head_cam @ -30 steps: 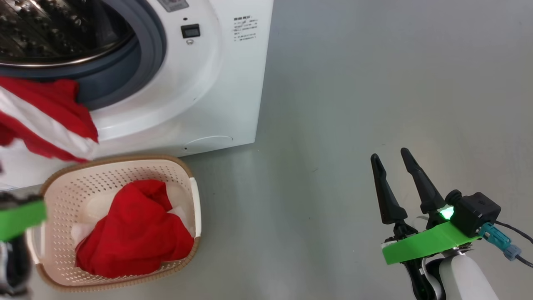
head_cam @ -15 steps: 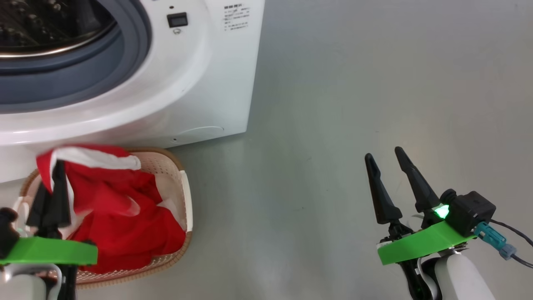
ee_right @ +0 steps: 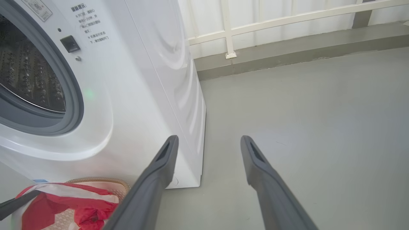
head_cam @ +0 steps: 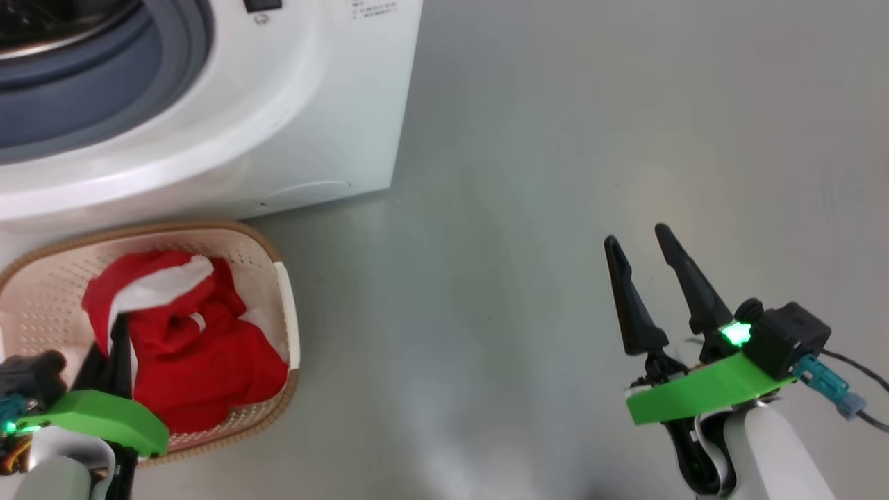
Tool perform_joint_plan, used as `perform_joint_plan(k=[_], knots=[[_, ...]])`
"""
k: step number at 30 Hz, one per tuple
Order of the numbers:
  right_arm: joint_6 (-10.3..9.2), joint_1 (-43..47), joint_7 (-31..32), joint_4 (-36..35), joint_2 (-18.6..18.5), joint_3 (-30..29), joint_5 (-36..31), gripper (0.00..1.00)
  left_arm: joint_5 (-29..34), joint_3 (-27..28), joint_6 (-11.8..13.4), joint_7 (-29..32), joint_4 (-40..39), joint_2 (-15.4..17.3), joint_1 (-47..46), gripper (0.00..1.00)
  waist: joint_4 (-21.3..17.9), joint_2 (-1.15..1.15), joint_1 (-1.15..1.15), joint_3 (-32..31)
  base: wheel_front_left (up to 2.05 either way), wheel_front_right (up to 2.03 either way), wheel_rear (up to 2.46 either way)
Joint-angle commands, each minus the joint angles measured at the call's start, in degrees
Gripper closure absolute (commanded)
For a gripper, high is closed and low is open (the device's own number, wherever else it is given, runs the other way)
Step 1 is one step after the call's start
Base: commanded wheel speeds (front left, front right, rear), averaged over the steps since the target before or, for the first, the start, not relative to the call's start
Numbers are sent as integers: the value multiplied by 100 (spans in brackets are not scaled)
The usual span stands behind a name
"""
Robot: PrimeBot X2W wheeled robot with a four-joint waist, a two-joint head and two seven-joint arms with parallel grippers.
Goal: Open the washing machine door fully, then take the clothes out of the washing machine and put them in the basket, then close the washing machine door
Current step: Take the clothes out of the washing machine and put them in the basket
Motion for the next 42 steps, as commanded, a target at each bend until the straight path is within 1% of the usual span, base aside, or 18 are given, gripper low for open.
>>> perform_joint_plan(k=[1,4,8,12,16,21,29,30,31,32,33,42], knots=[[9,-103,-26,-170,8,161,121,0,-54,40,-17,-37,194,265,-168,100,-71,0,0,171,0,0,0],[9,-167,-26,-217,8,177,137,0,-133,-324,-17,-37,819,379,-453,100,-105,0,0,338,0,0,0],[9,-248,-26,-266,8,232,140,0,-294,-596,-17,-37,1552,519,-853,100,-175,0,0,547,0,0,0],[9,-309,-26,-305,8,282,171,0,-360,-916,-17,-37,2119,655,-1219,100,-261,0,0,739,0,0,0],[9,-360,-26,-348,8,335,220,0,-456,-1225,-17,-37,2550,775,-1516,100,-340,0,0,910,0,0,0],[9,-421,-26,-393,8,383,272,0,-787,-1487,-17,-32,3047,785,-1785,100,-402,0,0,1095,0,0,0],[9,-532,-26,-446,8,419,306,0,-1258,-1844,-17,57,3384,805,-2042,100,-416,0,0,1285,0,0,0],[9,-541,-26,-445,8,419,305,0,-1302,-1892,-17,81,3404,809,-2064,94,-414,0,0,1293,0,0,0],[9,-549,-26,-441,8,418,302,0,-1342,-1935,-17,84,3418,816,-2088,64,-411,0,0,1299,0,0,0],[9,-557,-26,-437,8,415,299,0,-1387,-1966,-17,82,3432,825,-2114,22,-407,0,0,1302,0,0,0],[9,-565,-26,-432,8,412,296,0,-1429,-2001,-17,81,3444,829,-2135,0,-403,0,0,1301,0,0,0],[9,-599,-26,-377,8,352,261,0,-1750,-2225,-17,28,3445,853,-2217,0,-317,0,0,1177,0,0,0]])
